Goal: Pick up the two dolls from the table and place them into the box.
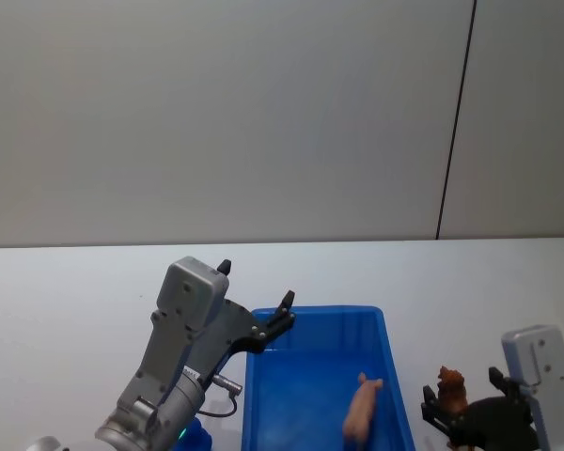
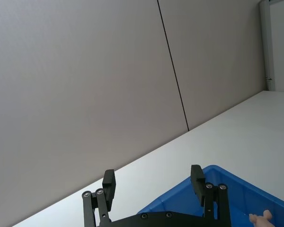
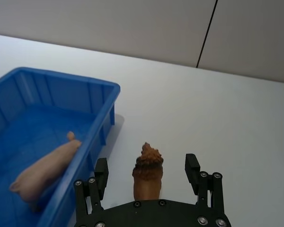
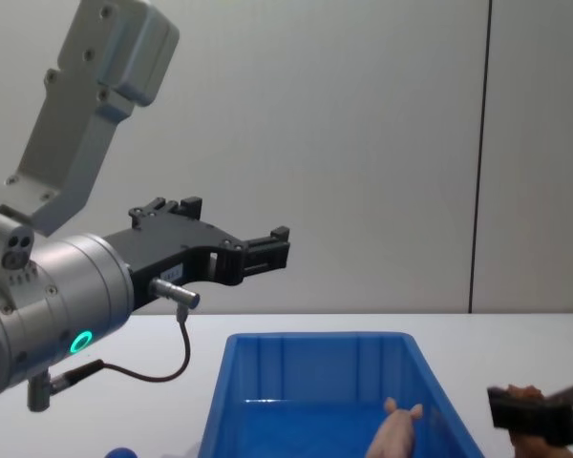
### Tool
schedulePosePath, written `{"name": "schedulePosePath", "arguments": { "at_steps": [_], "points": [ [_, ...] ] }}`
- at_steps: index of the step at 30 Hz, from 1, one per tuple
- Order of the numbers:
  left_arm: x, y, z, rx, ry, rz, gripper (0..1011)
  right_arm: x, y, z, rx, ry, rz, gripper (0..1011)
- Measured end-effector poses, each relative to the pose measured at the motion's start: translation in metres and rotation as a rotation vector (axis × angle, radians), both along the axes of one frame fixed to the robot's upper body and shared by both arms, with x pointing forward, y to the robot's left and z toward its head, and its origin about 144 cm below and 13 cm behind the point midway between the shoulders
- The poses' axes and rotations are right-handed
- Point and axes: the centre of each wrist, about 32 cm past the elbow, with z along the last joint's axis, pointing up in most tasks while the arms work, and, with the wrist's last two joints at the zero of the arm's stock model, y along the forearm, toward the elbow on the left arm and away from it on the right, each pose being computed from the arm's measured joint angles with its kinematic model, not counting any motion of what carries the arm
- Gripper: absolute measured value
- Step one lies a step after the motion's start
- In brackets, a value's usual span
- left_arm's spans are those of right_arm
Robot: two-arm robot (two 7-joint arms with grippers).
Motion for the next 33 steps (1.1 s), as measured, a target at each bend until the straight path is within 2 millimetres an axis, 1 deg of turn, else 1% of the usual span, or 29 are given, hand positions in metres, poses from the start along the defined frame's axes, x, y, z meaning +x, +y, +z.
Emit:
{"name": "schedulePosePath", "arguments": {
  "at_steps": [10, 13, 14, 15, 18, 21, 22, 23, 24, 27, 28, 31, 32, 33],
  "points": [
    [0.000, 0.000, 0.000, 0.000, 0.000, 0.000, 1001, -0.002, -0.004, -0.015, 0.000, 0.063, -0.021, 1001],
    [0.000, 0.000, 0.000, 0.000, 0.000, 0.000, 1001, -0.002, -0.005, -0.020, 0.004, 0.081, -0.025, 976],
    [0.000, 0.000, 0.000, 0.000, 0.000, 0.000, 1001, -0.002, -0.005, -0.022, 0.006, 0.089, -0.026, 941],
    [0.000, 0.000, 0.000, 0.000, 0.000, 0.000, 1001, -0.002, -0.005, -0.023, 0.008, 0.093, -0.026, 941],
    [0.000, 0.000, 0.000, 0.000, 0.000, 0.000, 1001, -0.003, -0.006, -0.027, 0.015, 0.106, -0.021, 843],
    [0.000, 0.000, 0.000, 0.000, 0.000, 0.000, 1001, -0.003, -0.006, -0.030, 0.022, 0.115, -0.018, 791],
    [0.000, 0.000, 0.000, 0.000, 0.000, 0.000, 1001, -0.003, -0.006, -0.031, 0.024, 0.116, -0.017, 738],
    [0.000, 0.000, 0.000, 0.000, 0.000, 0.000, 1001, -0.003, -0.006, -0.031, 0.025, 0.117, -0.016, 716],
    [0.000, 0.000, 0.000, 0.000, 0.000, 0.000, 1001, -0.003, -0.007, -0.032, 0.028, 0.119, -0.015, 656],
    [0.000, 0.000, 0.000, 0.000, 0.000, 0.000, 1001, -0.003, -0.007, -0.033, 0.032, 0.119, -0.012, 597],
    [0.000, 0.000, 0.000, 0.000, 0.000, 0.000, 1001, -0.003, -0.007, -0.034, 0.034, 0.118, -0.011, 538],
    [0.000, 0.000, 0.000, 0.000, 0.000, 0.000, 1001, -0.004, -0.007, -0.035, 0.037, 0.112, -0.008, 480],
    [0.000, 0.000, 0.000, 0.000, 0.000, 0.000, 1001, -0.004, -0.007, -0.035, 0.038, 0.106, -0.007, 418],
    [0.000, 0.000, 0.000, 0.000, 0.000, 0.000, 1001, -0.004, -0.006, -0.035, 0.039, 0.099, -0.006, 397]
  ]
}}
